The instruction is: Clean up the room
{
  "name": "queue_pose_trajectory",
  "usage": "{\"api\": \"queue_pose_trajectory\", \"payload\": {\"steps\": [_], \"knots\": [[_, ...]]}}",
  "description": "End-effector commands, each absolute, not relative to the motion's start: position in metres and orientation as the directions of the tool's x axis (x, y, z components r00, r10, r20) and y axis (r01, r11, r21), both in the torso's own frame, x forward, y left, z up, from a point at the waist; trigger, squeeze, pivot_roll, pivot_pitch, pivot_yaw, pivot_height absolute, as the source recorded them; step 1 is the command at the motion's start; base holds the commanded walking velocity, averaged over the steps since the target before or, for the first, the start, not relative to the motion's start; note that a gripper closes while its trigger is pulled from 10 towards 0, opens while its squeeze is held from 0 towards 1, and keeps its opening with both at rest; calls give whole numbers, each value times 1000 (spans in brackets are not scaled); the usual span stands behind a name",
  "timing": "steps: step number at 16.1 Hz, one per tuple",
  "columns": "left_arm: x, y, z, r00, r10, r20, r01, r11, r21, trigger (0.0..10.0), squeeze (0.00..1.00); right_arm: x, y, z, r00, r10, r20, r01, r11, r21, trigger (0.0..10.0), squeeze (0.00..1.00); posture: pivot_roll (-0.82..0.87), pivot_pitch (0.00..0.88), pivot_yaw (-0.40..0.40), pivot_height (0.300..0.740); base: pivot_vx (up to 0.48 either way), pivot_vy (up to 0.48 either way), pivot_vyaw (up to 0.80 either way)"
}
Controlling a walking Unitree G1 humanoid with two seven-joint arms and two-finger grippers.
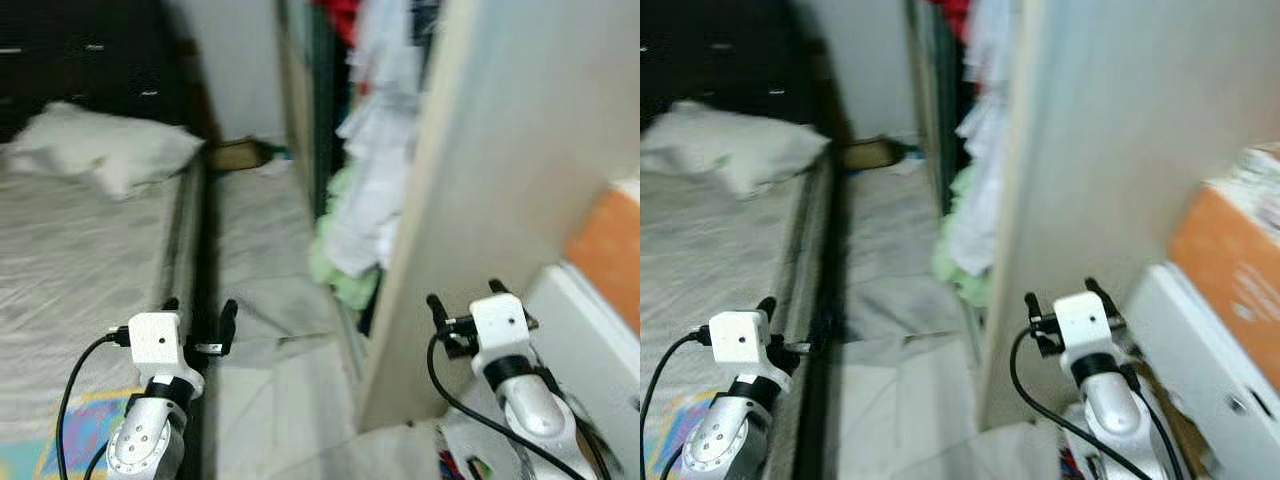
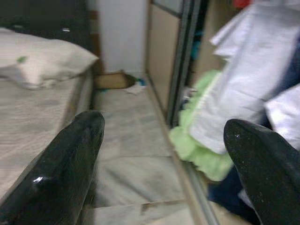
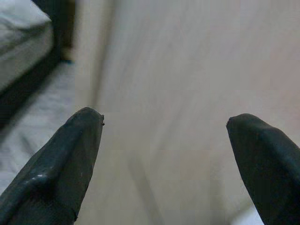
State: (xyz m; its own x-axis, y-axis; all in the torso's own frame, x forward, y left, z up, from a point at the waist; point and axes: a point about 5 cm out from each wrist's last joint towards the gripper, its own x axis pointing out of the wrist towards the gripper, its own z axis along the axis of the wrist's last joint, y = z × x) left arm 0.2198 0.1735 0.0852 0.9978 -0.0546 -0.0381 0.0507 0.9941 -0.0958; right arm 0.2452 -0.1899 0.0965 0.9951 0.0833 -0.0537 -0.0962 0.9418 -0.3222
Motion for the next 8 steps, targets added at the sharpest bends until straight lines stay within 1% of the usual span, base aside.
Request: {"api": "queue_pose_trajectory", "payload": {"steps": [1, 8], "knots": [[221, 176, 89, 999, -48, -26, 46, 996, -76, 10000, 0, 246, -190, 97, 996, 78, -48, -89, 941, -326, 10000, 0, -181, 0, 34, 740, 0, 0, 800], [218, 171, 87, 997, -68, -29, 65, 995, -76, 10000, 0, 242, -193, 95, 995, 79, -58, -94, 939, -331, 10000, 0, -182, 0, 32, 740, 0, 0, 800]]}}
